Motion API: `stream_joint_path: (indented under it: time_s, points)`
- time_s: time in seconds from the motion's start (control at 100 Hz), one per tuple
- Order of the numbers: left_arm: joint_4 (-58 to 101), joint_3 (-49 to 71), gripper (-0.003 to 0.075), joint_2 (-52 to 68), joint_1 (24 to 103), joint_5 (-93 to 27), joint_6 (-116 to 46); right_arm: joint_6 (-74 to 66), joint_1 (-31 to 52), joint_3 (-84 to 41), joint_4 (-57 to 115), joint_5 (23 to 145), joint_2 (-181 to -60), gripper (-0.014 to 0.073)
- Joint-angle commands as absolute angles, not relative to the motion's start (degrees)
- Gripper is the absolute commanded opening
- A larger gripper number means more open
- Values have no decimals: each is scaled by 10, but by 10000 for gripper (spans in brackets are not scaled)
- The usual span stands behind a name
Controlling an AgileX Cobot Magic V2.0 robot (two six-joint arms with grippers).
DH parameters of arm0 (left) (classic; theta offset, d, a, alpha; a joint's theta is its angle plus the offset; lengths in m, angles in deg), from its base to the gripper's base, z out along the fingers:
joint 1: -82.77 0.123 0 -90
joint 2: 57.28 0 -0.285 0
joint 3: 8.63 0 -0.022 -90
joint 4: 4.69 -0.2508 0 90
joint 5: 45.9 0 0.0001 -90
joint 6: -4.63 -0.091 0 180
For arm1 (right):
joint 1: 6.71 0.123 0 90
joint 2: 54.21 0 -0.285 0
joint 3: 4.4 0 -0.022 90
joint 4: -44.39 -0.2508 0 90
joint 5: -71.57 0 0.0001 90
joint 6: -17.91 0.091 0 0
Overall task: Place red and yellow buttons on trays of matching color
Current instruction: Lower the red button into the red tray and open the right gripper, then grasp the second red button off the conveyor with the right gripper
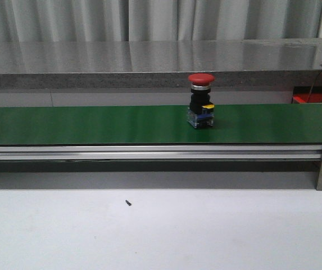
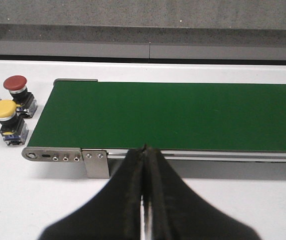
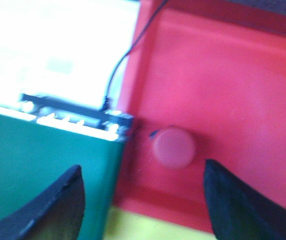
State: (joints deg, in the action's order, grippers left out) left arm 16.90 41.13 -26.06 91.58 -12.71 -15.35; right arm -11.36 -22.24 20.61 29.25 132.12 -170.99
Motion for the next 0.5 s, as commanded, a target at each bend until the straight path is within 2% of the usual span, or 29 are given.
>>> stream_joint_path:
  time_s: [0.0,0.27,0.49]
  points:
    - [181,397,-20,-259,912,-169,-155,-114,-220,212,268,1352,-1651,509]
    - [181,397,-20,-259,912,-169,-155,-114,-204,63,237,1323,-1540,509]
    - [181,397,-20,-259,912,-169,-155,-119,-150,-44,237,1284,-1487,509]
